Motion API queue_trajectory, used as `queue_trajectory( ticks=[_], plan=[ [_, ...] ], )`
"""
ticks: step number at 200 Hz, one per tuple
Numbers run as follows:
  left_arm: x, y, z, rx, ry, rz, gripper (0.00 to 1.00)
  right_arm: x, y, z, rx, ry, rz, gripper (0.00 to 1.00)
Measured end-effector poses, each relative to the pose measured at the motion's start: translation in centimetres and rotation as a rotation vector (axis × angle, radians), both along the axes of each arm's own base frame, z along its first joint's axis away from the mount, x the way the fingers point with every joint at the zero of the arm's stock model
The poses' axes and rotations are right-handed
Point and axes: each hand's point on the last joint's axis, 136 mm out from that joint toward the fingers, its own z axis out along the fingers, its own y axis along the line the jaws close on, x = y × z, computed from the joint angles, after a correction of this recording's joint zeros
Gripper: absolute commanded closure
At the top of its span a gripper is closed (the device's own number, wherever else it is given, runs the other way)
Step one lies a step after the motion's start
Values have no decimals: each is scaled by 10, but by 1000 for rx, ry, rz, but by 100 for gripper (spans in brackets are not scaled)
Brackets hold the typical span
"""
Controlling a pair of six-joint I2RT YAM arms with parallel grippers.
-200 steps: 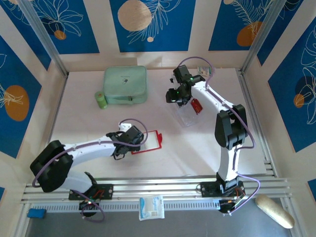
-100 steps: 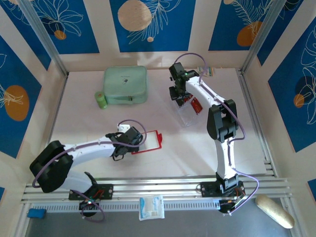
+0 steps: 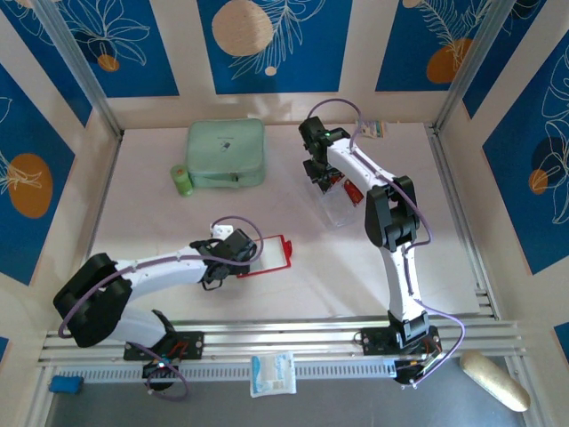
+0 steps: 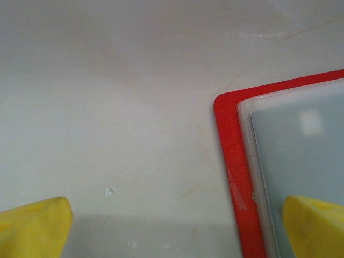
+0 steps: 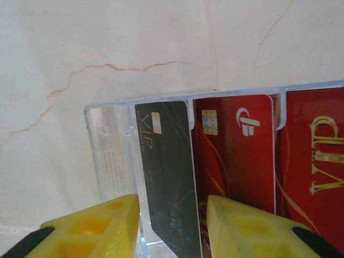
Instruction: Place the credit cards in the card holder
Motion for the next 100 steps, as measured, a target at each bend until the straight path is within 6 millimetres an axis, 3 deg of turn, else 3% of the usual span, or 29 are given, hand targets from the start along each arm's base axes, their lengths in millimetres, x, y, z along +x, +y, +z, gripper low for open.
queue_trajectory(
  ticks=[100],
  plan=[
    [-1, 2, -2, 4, 4, 1, 0, -3, 7, -2, 28, 18, 28, 94]
  ],
)
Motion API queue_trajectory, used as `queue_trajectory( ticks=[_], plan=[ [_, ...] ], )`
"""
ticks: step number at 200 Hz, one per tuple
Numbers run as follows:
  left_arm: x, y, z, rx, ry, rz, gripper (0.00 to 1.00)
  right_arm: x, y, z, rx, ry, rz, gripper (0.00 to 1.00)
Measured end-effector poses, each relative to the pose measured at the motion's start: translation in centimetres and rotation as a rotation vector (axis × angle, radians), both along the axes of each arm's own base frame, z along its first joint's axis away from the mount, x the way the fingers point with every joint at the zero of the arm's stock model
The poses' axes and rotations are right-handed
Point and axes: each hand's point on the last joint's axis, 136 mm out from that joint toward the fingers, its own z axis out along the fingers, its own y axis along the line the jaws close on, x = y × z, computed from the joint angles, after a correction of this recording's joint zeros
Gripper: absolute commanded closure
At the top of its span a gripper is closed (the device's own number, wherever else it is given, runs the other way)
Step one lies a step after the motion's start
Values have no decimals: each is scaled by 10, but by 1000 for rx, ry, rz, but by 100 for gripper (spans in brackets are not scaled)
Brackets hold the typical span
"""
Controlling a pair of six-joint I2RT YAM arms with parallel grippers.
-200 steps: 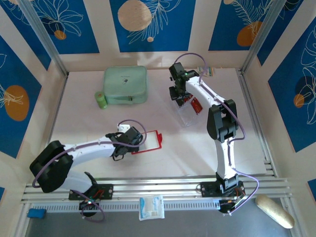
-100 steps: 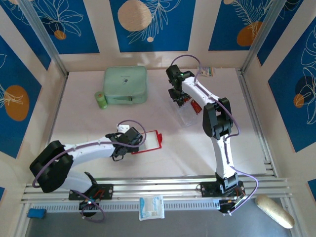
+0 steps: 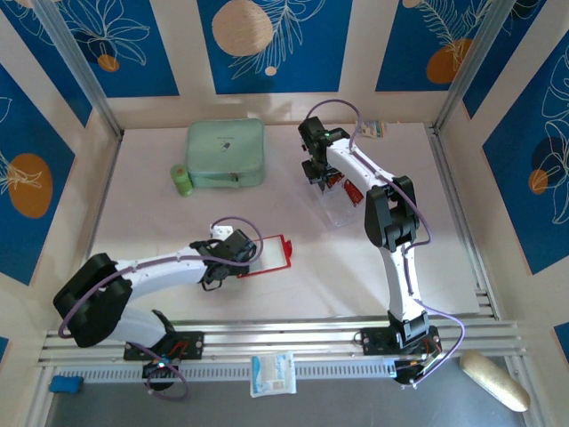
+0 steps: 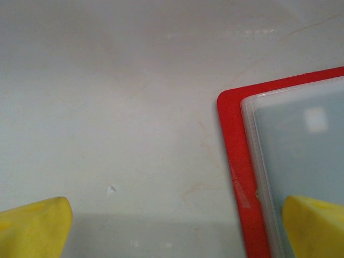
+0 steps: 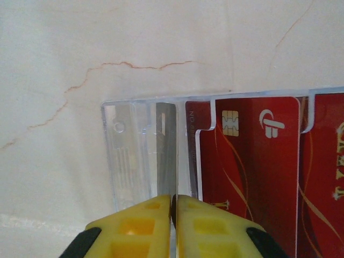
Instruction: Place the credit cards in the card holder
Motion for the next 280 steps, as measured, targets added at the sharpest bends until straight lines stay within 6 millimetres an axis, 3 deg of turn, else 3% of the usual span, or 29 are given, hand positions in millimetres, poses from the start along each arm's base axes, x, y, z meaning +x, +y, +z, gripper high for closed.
queue_trajectory(
  ticks=[14, 70, 95, 127, 150, 175, 202, 240, 260, 280],
  plan=[
    [0, 0, 0, 0, 0, 0, 0, 0, 2, 0, 6, 3, 12, 100],
    [0, 0, 2, -6, -6, 0, 0, -1, 5, 8, 23, -5, 27, 100],
    [0, 0, 3, -8, -8, 0, 0, -3, 9, 31, 46, -46, 36, 100],
    [0, 0, 3, -8, -7, 0, 0, -12, 26, 76, 106, -130, 69, 100],
    [-1, 1, 3, -7, -5, 5, 0, -31, 46, 104, 195, -176, 98, 100],
    [-2, 2, 2, -7, -2, 10, 0, -64, 68, 114, 324, -162, 127, 100],
    [-3, 3, 1, -5, 3, 19, 1, -103, 93, 99, 477, -86, 142, 100],
    [-6, 7, -1, 6, 15, 22, 0, -157, 122, 45, 645, 95, 123, 100],
    [-7, 8, -2, 10, 19, 23, 0, -178, 134, 24, 697, 167, 110, 100],
    [-8, 8, -2, 10, 19, 26, 0, -192, 145, 16, 739, 203, 108, 100]
  ],
)
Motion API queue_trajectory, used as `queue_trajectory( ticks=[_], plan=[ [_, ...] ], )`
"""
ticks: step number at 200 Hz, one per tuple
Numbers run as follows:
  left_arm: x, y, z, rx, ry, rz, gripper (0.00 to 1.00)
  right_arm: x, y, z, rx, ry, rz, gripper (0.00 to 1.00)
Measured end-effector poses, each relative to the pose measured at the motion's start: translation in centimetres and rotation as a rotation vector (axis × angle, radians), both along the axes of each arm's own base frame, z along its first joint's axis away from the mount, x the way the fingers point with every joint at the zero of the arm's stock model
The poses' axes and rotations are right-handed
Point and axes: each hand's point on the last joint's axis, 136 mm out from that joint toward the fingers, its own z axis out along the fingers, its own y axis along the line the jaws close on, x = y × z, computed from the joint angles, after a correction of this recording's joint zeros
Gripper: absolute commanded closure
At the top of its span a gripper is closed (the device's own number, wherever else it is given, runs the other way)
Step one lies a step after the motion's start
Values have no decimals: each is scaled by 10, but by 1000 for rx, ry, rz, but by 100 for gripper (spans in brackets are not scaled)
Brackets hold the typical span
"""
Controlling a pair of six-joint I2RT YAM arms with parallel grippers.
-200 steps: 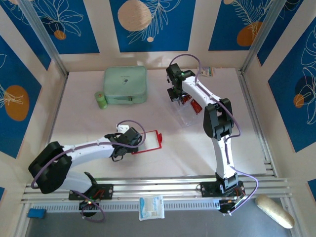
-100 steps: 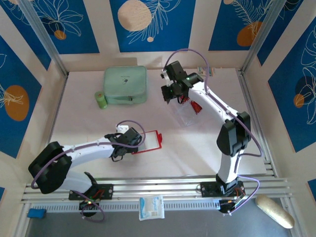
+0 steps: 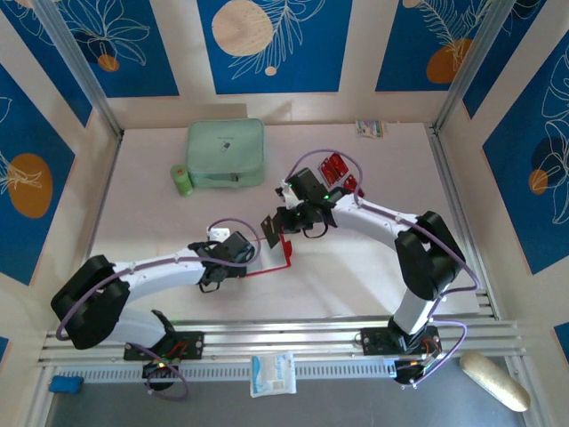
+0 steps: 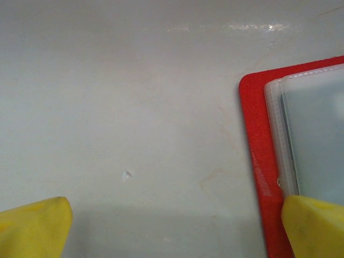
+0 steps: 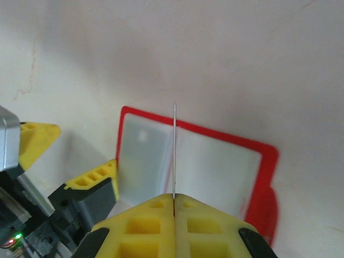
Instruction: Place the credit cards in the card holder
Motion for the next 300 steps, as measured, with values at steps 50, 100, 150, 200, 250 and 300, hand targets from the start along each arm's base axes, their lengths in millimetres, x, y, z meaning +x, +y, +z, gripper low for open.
queue_trajectory(
  ticks=[50, 100, 150, 200, 250, 300],
  plan=[
    [0, 0, 2, -4, -3, 2, 0, -8, 26, 5, 95, 5, 16, 100],
    [-2, 2, 3, -2, -1, 3, 0, -16, 28, -23, 73, 46, 14, 100],
    [-1, 1, 10, -19, -17, 2, 0, -26, 30, -44, 39, 77, 28, 100],
    [7, -8, 24, -50, -47, -1, 0, -30, 36, -48, 46, 75, 39, 100],
    [13, -14, 19, -35, -36, -7, 0, -30, 36, -48, 51, 75, 34, 100],
    [13, -14, 8, -14, -16, -7, 0, -30, 37, -48, 54, 74, 33, 100]
  ],
)
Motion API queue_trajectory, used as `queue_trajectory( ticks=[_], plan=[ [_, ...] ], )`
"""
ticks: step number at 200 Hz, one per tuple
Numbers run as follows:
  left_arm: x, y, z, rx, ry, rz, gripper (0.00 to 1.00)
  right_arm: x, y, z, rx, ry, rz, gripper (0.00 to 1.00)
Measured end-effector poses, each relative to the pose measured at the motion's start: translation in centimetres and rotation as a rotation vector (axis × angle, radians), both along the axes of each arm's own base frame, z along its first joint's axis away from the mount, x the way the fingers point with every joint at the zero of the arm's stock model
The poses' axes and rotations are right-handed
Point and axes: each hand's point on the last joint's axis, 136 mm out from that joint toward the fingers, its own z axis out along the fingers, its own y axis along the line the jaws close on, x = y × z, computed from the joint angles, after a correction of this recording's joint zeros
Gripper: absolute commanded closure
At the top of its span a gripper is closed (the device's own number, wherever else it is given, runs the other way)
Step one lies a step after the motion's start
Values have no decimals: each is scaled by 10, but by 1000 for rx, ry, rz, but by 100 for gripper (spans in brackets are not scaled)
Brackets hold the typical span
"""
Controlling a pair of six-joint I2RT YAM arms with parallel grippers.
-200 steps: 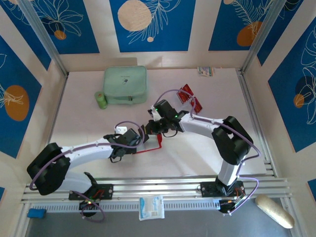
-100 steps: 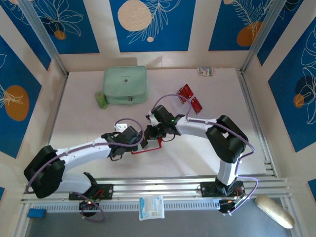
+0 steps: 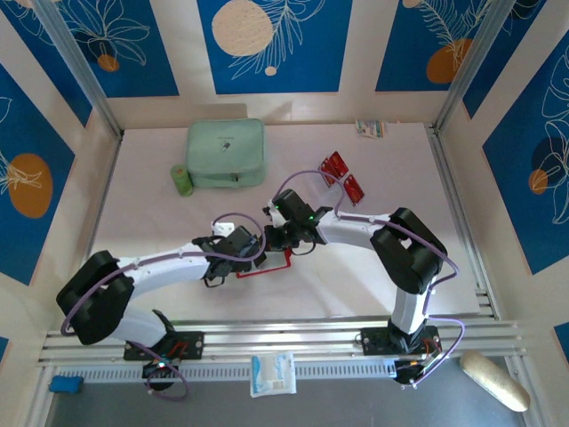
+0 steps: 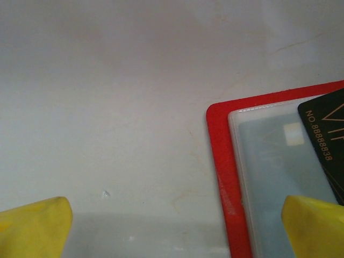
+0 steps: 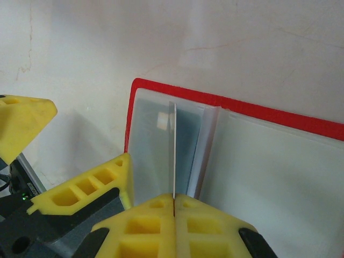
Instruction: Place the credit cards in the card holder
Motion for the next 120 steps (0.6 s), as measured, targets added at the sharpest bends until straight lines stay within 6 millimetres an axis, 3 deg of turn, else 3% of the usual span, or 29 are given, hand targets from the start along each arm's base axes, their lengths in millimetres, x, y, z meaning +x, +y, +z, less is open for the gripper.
queue_trajectory(
  ticks=[32, 72, 120],
  plan=[
    [-4, 5, -6, 13, 12, 0, 0, 3, -14, 3, 12, 11, -39, 100],
    [-6, 6, -9, 14, 14, 2, 0, 23, -39, 23, 92, -9, -137, 100],
    [-6, 6, -9, 14, 14, 3, 0, 25, -40, 21, 186, -2, -184, 100]
  ],
)
